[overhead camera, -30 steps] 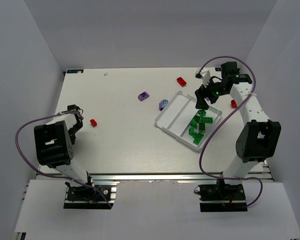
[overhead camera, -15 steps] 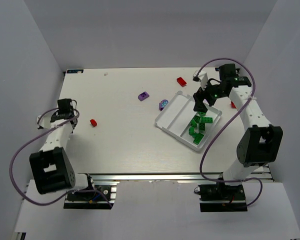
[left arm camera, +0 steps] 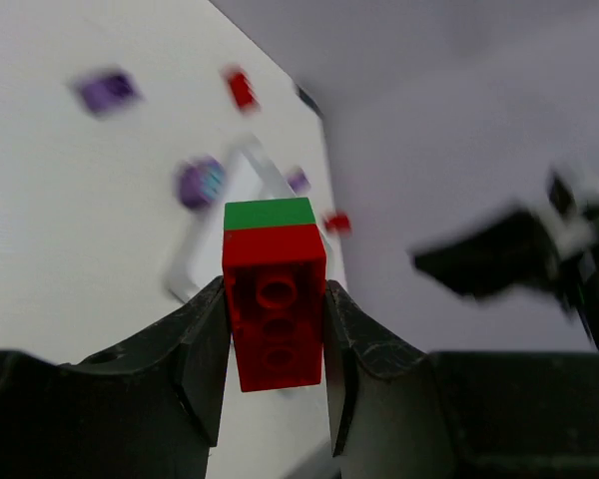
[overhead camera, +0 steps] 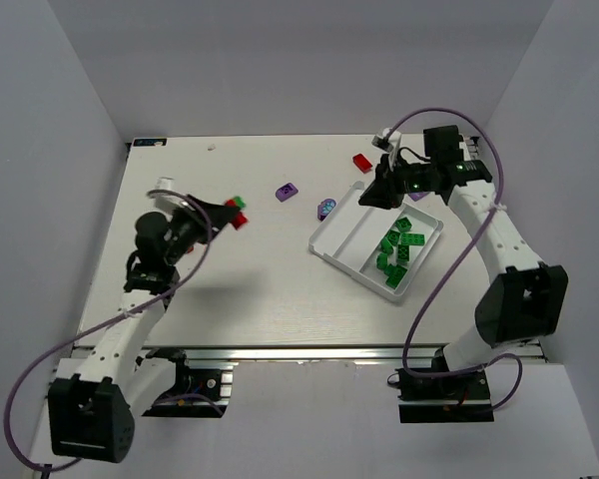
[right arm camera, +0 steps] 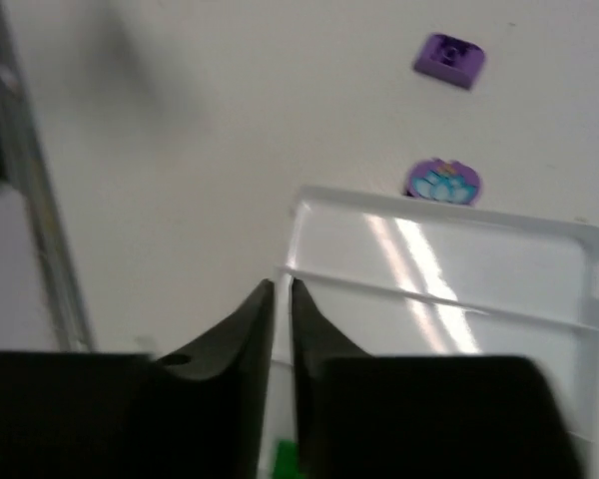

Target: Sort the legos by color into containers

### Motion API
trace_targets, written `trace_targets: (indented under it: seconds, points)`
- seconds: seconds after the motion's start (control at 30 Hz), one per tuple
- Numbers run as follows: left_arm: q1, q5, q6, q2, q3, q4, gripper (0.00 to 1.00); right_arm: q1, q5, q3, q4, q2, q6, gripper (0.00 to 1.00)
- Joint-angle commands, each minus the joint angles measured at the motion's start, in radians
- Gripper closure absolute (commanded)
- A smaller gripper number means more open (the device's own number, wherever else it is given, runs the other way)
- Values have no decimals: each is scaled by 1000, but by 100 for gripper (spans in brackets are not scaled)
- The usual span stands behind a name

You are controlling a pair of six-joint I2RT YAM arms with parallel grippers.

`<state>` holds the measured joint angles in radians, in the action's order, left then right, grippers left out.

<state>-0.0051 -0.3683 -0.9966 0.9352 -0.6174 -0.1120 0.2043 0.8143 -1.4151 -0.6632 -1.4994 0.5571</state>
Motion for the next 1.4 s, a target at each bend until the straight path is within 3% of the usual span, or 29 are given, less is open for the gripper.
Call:
trace_targets:
  seconds: [0.0,0.03,0.07,0.1,0.2,0.33,0.63,1.07,1.17,1.37]
  points:
    - [-238,-247,10,37,53,-389,100,17,250,-100,-6,-97,-279,72]
    - [-348,-233,32,50,41,-388,100,23,278,-75,31,-91,-333,61]
    - [-389,-222,48,59,39,-388,100,33,293,-52,116,-82,-444,37]
    - [-427,-209,56,82,42,-426,100,40,308,-29,163,-65,-507,31]
    - [-522,-201,14,109,79,-613,100,69,387,59,335,-47,-687,16]
    - [-584,-219,10,168,55,-689,100,73,433,179,618,-19,-998,14]
    - [-618,-264,15,301,-12,-719,100,139,520,226,740,18,-1079,14]
    - [-618,-268,10,363,-33,-762,100,173,514,237,620,22,-959,23]
    - [-618,-274,7,375,-42,-767,100,176,522,232,622,18,-953,29]
    - [-618,-276,23,381,-50,-753,100,175,560,231,629,8,-942,67]
